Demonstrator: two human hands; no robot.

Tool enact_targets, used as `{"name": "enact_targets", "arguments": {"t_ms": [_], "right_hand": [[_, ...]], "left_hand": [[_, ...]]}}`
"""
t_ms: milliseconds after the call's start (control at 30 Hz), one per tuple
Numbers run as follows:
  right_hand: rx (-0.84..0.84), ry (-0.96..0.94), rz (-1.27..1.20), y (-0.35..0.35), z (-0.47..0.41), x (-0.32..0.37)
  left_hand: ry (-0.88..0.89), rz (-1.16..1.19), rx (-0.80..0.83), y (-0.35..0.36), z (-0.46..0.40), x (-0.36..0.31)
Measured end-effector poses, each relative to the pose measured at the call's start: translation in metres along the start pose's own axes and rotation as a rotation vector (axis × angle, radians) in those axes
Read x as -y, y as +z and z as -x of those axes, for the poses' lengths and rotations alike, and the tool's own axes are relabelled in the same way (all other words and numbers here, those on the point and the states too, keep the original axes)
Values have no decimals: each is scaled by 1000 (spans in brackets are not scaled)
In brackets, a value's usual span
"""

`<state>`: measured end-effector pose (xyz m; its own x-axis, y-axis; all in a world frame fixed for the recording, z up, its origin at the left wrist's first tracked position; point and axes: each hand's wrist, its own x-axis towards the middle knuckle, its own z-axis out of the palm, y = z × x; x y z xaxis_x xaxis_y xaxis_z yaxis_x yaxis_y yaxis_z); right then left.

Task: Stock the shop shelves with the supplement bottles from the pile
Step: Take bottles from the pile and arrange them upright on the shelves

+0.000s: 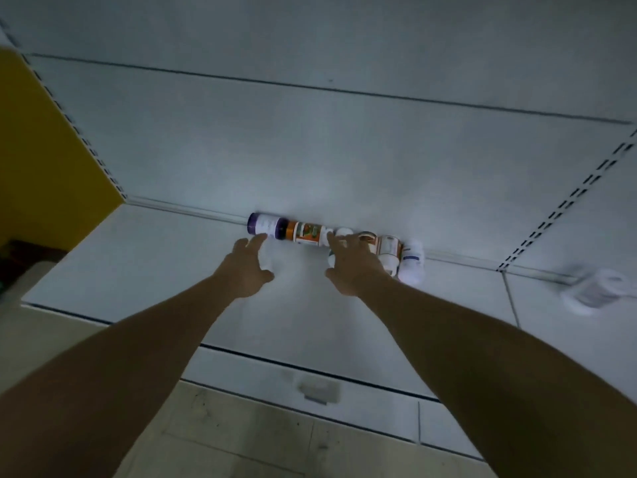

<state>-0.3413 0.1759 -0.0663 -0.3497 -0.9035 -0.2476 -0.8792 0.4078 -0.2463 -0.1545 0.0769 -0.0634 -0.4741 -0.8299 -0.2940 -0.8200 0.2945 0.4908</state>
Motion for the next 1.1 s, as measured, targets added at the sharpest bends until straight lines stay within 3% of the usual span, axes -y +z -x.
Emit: {"name": "enact_targets", "arguments": {"t_ms": [67,133,267,333,433,500,633,733,900,1100], "right_hand": [[27,42,109,17,-3,6],[-61,81,145,29,2,13],[-216,146,-43,43,12,18],[-217,270,-549,42,22,20],[-59,482,-1882,20,68,40],[39,441,-2240,2,113,56],[-17,328,-2236,-35,191,97],[-119,258,-2169,-67,235,125],[-108,199,-2211,-121,293,158],[-225,53,-2153,-166,350,167]], "left_hand": [[32,39,52,11,-16,13],[72,22,106,21,-23,24],[110,98,-50,29,-17,29],[0,432,-65,21,-3,22],[-122,1111,89,-9,43,8],[-132,1415,228,-35,84,0],[-60,1605,414,-85,161,-8],[32,1682,463,-121,210,-16],[202,1565,462,-165,271,-36],[399,1455,431,-200,333,-75]]}}
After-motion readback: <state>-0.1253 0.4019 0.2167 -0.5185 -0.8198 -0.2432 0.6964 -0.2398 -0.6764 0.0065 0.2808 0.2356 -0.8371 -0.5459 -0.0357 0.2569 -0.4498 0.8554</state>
